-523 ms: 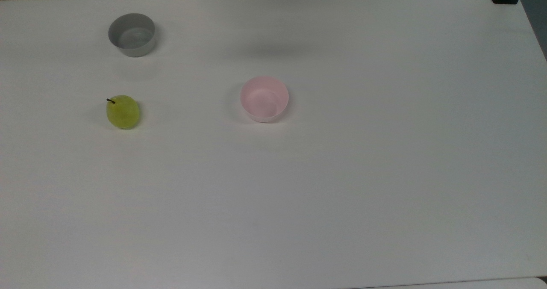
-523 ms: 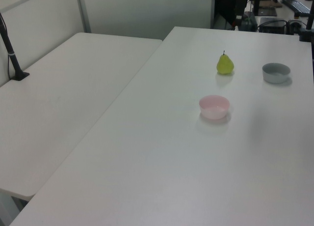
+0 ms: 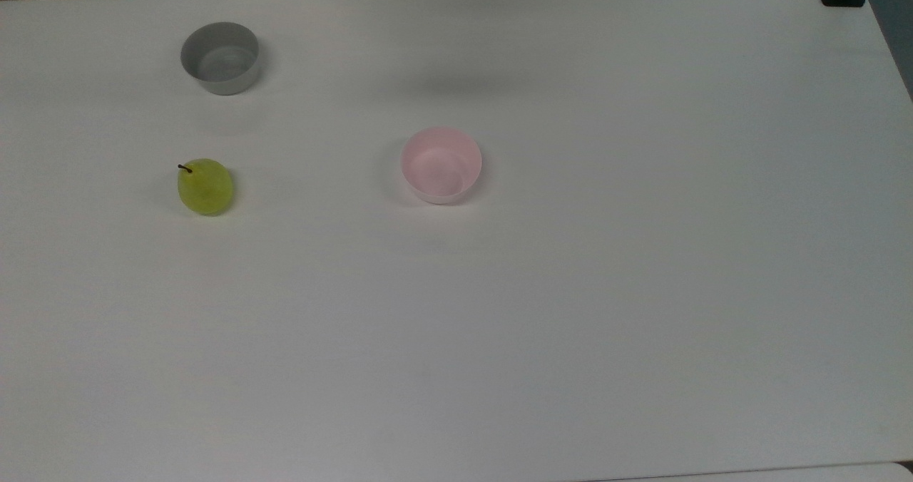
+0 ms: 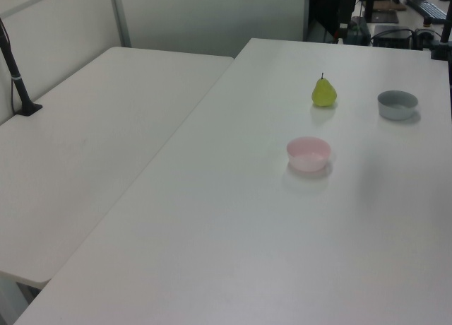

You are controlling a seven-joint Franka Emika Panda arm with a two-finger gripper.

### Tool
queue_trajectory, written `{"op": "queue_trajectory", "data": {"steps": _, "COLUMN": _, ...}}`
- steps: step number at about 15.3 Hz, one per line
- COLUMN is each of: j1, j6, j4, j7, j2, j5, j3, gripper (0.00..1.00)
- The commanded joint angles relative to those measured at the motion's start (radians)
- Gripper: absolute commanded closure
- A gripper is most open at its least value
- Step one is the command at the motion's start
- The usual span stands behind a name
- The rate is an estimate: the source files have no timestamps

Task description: Place the pear in the bowl

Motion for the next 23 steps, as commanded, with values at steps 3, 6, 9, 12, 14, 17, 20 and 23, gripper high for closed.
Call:
{"op": "queue_trajectory", "data": {"steps": 3, "j1": 0.016, "j6": 0.004, "j4": -0.014, "j7": 0.02, "j2": -0.011, "j5": -0.016, "j3": -0.007, "gripper": 0.0}}
{"op": "queue_trajectory", "data": {"steps": 6, "j1": 0.021, "j6": 0.004, "j4": -0.014, "j7": 0.005, "j2": -0.009, "j5": -0.018, "j3": -0.009, "gripper": 0.0}}
{"op": "queue_trajectory", "data": {"steps": 9, "j1": 0.018, "j6": 0.002, "j4": -0.014, "j7": -0.087, "j2": 0.0, "j5": -0.019, "j3": -0.01, "gripper": 0.0}}
{"op": "queue_trajectory", "data": {"steps": 12, "j1": 0.005, "j6": 0.002, "j4": -0.006, "j7": -0.266, "j2": 0.0, "j5": -0.031, "j3": -0.027, "gripper": 0.0}}
{"op": "queue_trajectory", "data": {"steps": 14, "j1": 0.002, "j6": -0.019, "j4": 0.015, "j7": -0.319, "j2": 0.009, "j5": -0.07, "j3": -0.039, "gripper": 0.0}}
{"op": "queue_trajectory", "data": {"steps": 17, "j1": 0.002, "j6": -0.016, "j4": 0.043, "j7": -0.324, "j2": 0.041, "j5": -0.076, "j3": -0.085, "gripper": 0.0}}
{"op": "queue_trajectory", "data": {"steps": 20, "j1": 0.004, "j6": -0.016, "j4": 0.072, "j7": -0.321, "j2": 0.074, "j5": -0.08, "j3": -0.145, "gripper": 0.0}}
{"op": "queue_trajectory", "data": {"steps": 23, "j1": 0.004, "j6": -0.006, "j4": 0.077, "j7": -0.33, "j2": 0.107, "j5": -0.079, "j3": -0.183, "gripper": 0.0}}
